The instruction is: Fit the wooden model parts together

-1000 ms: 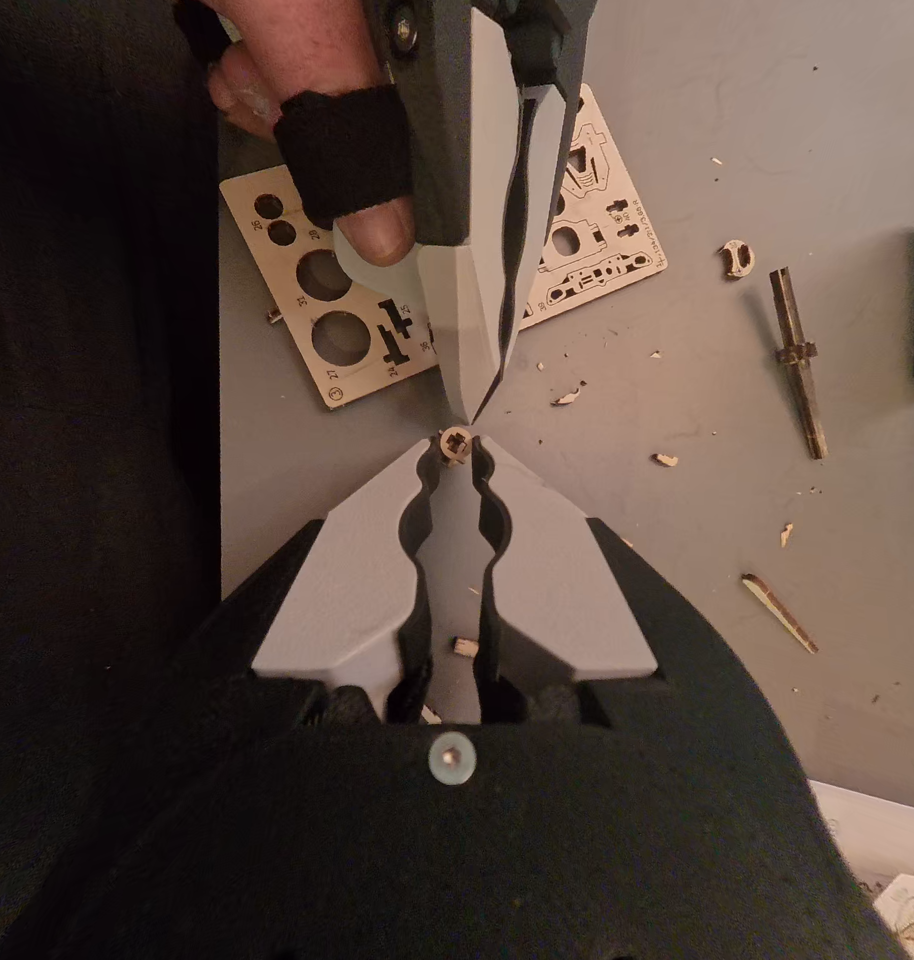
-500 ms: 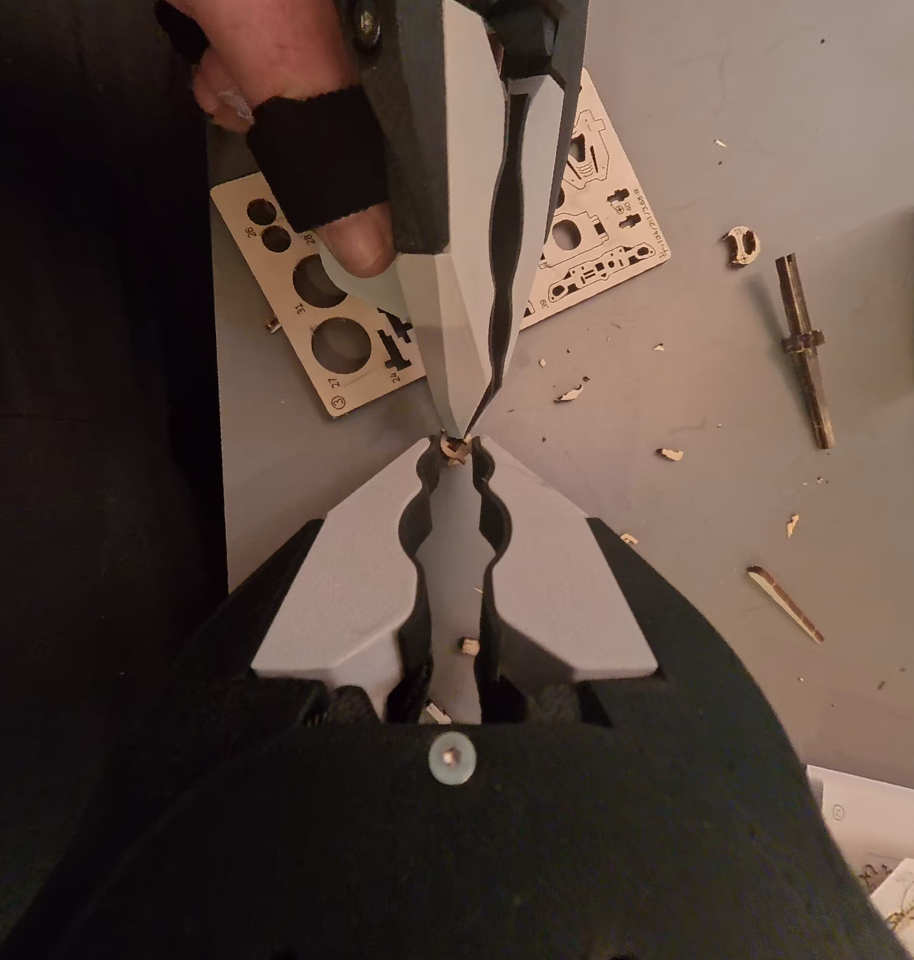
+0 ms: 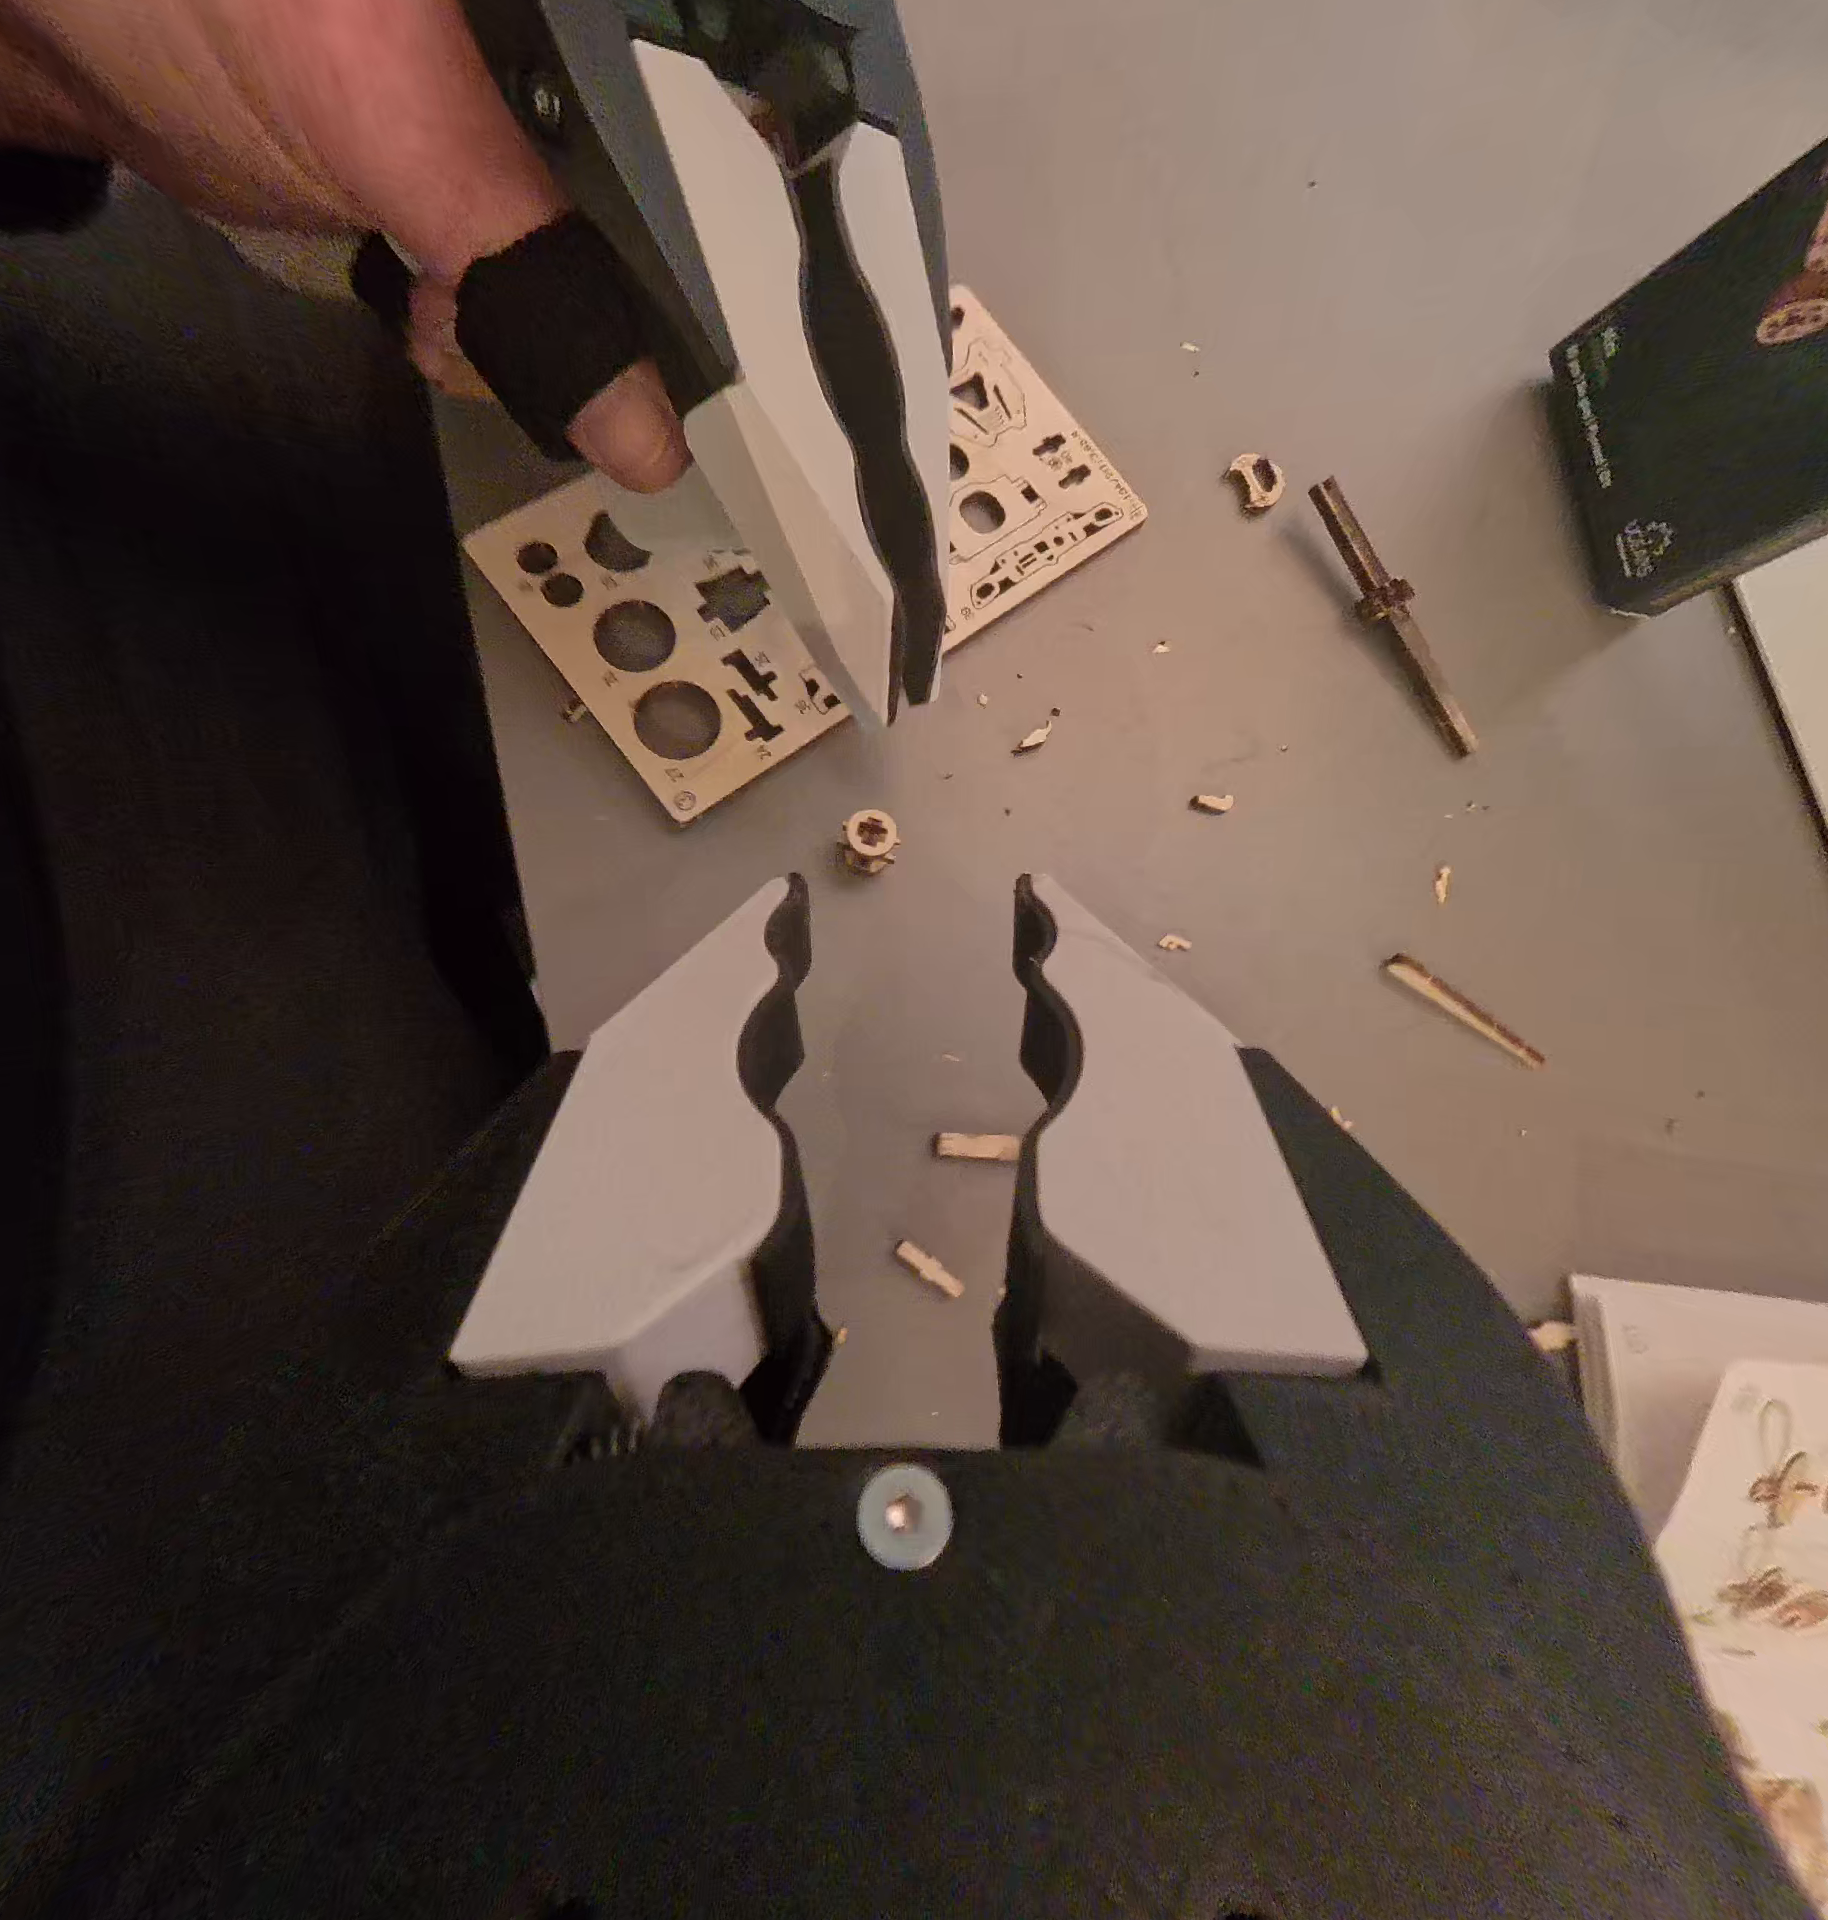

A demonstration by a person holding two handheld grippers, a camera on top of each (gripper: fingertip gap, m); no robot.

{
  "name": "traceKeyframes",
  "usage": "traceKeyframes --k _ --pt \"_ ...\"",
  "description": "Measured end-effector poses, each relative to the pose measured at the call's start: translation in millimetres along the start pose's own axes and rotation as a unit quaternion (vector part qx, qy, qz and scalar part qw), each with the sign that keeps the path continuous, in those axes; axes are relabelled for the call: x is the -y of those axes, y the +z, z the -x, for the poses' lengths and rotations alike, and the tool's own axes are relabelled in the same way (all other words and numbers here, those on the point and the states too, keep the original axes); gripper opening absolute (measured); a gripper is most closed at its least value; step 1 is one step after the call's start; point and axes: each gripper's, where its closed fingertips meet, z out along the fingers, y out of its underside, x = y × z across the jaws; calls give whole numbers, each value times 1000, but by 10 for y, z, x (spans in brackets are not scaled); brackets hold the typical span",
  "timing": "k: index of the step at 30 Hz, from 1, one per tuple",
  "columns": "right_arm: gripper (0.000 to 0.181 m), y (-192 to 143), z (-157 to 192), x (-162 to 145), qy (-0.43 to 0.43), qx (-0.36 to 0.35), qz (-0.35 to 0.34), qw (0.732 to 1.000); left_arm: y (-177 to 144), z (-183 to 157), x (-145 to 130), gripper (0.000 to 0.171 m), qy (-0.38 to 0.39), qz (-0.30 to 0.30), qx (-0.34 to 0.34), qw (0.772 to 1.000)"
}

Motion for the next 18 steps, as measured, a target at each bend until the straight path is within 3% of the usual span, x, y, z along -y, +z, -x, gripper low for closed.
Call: traceKeyframes --k 7,12,18 --pt "35 -209 88 -174 38 -26 4 999 -150 -14 157 21 43 -17 25 999" --pt "39 -324 23 -39 63 -56 -30 996 -189 -52 269 21 70 -16 36 997" --pt "38 -149 37 55 76 -51 -18 996 -216 -69 250 17 102 10 66 993"
